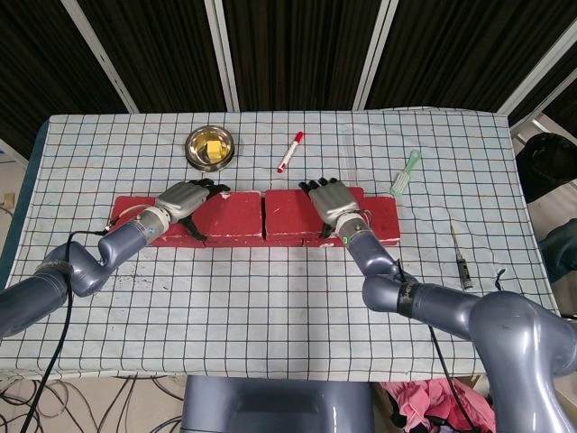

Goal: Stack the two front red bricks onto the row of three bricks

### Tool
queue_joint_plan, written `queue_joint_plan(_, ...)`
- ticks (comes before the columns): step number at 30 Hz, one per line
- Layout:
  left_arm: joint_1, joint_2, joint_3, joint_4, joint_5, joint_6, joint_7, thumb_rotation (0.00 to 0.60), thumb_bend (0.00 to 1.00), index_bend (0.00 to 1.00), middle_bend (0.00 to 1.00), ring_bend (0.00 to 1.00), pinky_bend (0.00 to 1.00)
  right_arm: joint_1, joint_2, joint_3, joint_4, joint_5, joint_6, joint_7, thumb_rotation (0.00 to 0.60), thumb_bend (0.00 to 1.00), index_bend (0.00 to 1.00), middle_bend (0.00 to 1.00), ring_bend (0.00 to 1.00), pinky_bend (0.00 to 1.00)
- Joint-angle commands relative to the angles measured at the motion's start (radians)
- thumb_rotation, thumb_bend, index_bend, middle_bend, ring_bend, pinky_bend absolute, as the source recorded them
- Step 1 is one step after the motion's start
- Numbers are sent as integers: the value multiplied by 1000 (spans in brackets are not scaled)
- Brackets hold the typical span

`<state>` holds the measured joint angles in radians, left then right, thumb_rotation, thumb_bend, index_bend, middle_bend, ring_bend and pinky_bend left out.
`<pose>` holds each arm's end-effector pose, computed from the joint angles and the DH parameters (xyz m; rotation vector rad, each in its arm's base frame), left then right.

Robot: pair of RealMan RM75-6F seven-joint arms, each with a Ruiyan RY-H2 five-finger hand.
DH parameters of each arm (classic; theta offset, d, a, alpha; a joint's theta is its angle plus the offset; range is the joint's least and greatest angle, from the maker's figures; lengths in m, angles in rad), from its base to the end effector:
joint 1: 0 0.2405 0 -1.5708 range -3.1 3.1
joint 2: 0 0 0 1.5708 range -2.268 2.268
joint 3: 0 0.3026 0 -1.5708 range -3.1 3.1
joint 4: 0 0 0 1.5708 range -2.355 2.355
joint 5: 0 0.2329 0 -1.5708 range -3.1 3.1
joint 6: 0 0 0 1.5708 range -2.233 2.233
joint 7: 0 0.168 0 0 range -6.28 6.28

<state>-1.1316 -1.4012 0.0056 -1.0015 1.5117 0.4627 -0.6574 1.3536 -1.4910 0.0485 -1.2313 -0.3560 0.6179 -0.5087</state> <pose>-0.1719 0.5376 0.0109 -2.0968 -1.1076 -0.6771 -0.0672 -0.5334 -0.0340 1.9540 -0.9381 0.5916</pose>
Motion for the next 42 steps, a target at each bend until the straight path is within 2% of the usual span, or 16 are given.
queue_joint_plan(1,0,0,0,-1,0,0,1,600,0,97,161,21,126,-1,2,3,-4,-2,5,2,600,0,46,77,67,127)
queue_joint_plan(30,3,-8,3,19,-4,-10,5,600,0,95,160,21,124,-43,113,30,-152,-34,92,13,600,0,28,72,50,127)
queue_joint_plan(42,-3,0,-3,5,-5,-14,0,600,0,91,160,21,123,-62,150,39,-178,-29,107,11,600,0,28,71,46,127)
